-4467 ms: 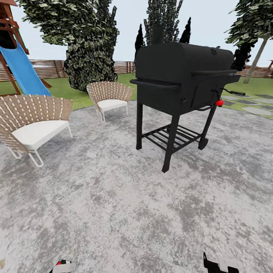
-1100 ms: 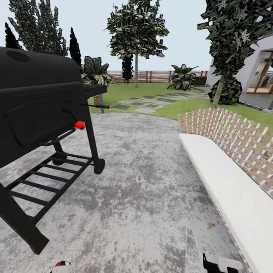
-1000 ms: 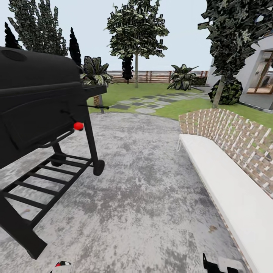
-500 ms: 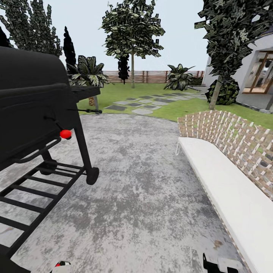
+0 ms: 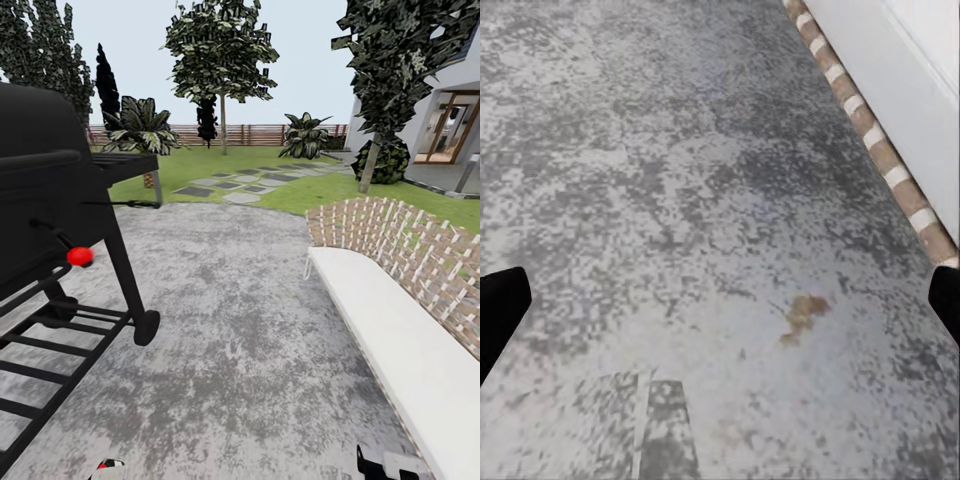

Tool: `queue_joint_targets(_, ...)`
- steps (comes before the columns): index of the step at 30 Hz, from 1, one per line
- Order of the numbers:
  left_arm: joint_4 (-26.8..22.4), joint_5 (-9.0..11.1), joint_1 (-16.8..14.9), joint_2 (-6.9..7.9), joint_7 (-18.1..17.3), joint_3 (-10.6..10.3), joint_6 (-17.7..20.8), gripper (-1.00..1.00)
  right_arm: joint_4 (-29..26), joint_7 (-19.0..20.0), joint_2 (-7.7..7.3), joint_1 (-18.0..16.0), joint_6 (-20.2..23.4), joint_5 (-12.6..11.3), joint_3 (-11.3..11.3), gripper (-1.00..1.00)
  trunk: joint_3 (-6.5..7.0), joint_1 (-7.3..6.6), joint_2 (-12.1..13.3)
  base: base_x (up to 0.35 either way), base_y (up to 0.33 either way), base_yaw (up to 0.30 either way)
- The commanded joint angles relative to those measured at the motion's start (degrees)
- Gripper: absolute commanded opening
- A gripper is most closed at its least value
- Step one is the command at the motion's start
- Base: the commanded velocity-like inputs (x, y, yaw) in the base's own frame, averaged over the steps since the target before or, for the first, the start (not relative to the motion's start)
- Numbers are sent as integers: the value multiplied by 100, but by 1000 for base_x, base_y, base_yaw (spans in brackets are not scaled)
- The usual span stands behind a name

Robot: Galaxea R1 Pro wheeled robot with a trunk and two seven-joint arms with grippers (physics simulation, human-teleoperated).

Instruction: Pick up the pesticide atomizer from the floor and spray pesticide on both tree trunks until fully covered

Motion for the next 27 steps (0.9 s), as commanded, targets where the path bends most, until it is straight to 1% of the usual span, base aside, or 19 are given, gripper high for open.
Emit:
queue_joint_targets(1, 4, 32, -3, 0, -2, -7, -18, -100, 4, -16, 1, -4, -15, 25, -7, 100, -5, 2, -2, 336, 0, -13)
queue_joint_targets(9, 4, 32, -3, 0, -6, -5, -17, -100, -3, -16, 1, -4, -15, 25, -7, 100, 4, 2, -2, 336, 0, -152)
queue_joint_targets(27, 4, 32, -3, 0, -6, -11, -23, -100, -3, -16, 1, -4, -15, 25, -7, 100, 5, 2, -2, 336, 0, -7)
